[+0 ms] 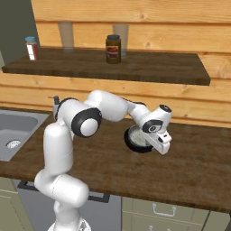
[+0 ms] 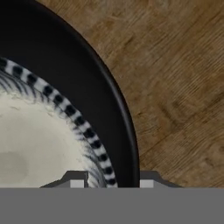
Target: Pick up the bowls on the counter and stack them on top of one another in the open cabinet. Place the smaller bowl on top of the larger bowl.
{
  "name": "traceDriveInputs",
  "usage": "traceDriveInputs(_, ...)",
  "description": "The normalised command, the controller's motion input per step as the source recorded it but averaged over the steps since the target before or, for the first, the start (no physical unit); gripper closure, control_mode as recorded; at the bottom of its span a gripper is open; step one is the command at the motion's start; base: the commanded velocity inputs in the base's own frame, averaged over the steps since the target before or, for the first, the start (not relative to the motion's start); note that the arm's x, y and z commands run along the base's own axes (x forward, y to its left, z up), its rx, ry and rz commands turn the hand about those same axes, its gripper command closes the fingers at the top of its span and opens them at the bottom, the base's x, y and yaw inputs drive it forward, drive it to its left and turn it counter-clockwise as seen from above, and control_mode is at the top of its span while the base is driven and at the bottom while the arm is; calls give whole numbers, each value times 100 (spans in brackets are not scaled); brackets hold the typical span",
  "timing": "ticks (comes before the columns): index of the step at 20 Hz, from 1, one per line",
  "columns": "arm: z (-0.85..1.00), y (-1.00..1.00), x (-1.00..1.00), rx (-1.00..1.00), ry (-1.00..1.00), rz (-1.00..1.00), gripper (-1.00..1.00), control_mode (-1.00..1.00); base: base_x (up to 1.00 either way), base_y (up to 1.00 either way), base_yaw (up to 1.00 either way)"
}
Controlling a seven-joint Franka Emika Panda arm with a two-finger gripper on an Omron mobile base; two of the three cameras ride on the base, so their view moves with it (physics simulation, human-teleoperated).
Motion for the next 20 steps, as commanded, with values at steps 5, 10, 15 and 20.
traceDriveInputs(5, 10, 0, -26, 0, -5, 0, 100, -100, 0, 0, 0)
traceDriveInputs(10, 75, 0, -92, 0, -25, 0, 100, -100, 0, 0, 0)
traceDriveInputs(15, 99, 3, -99, 0, -27, 0, 100, -100, 0, 0, 0)
traceDriveInputs(20, 98, 40, -75, 0, -17, 0, 100, -100, 0, 0, 0)
